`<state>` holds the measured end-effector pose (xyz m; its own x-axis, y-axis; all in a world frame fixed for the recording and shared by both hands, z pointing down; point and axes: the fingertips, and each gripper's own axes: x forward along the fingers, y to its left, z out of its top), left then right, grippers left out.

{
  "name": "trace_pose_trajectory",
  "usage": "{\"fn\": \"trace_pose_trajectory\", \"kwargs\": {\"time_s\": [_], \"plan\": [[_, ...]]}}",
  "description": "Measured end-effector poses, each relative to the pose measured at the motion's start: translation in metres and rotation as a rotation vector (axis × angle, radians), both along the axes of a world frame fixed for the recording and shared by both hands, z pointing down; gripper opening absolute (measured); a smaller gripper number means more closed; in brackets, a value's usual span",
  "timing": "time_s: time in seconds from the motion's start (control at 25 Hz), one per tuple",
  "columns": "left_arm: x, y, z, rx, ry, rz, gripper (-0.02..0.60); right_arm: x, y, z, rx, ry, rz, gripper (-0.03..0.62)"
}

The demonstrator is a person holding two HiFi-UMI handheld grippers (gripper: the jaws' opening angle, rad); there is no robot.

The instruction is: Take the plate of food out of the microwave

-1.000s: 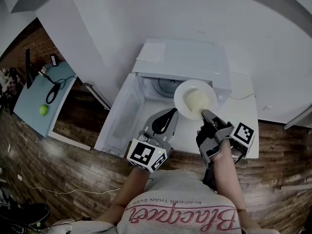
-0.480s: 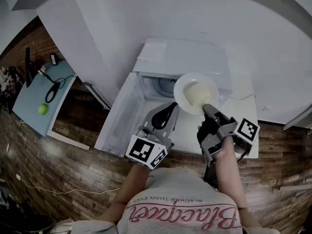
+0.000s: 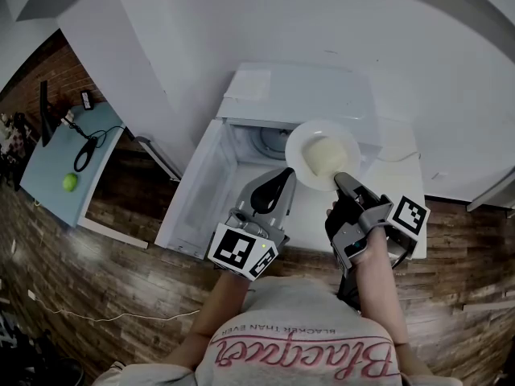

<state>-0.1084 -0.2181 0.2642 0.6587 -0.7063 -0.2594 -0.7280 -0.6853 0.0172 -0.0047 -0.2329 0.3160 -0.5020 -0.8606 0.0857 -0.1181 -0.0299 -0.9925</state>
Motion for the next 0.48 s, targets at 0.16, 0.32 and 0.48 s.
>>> {"fn": "trace_pose_trajectory", "kwargs": {"time_s": [0.16,0.32,0.48], "plan": [[-0.0018,-0.0004,0.0012,-0.002,0.008,-0.003,0.005,-0.0003,0.0005,-0.0008,0.004,0.0,-0.002,0.02],[-0.0047,-0.002,0.0016,-0.007,0.033,-0.006,0.005,-0.0003,0.0009,-0.0021,0.005,0.002,-0.003,0.02],[-0.0054,-0.001,-0.0012,0.001,0.056,0.005,0.005,-0.0013,0.0014,-0.0042,0.01,-0.002,-0.011,0.02]]}}
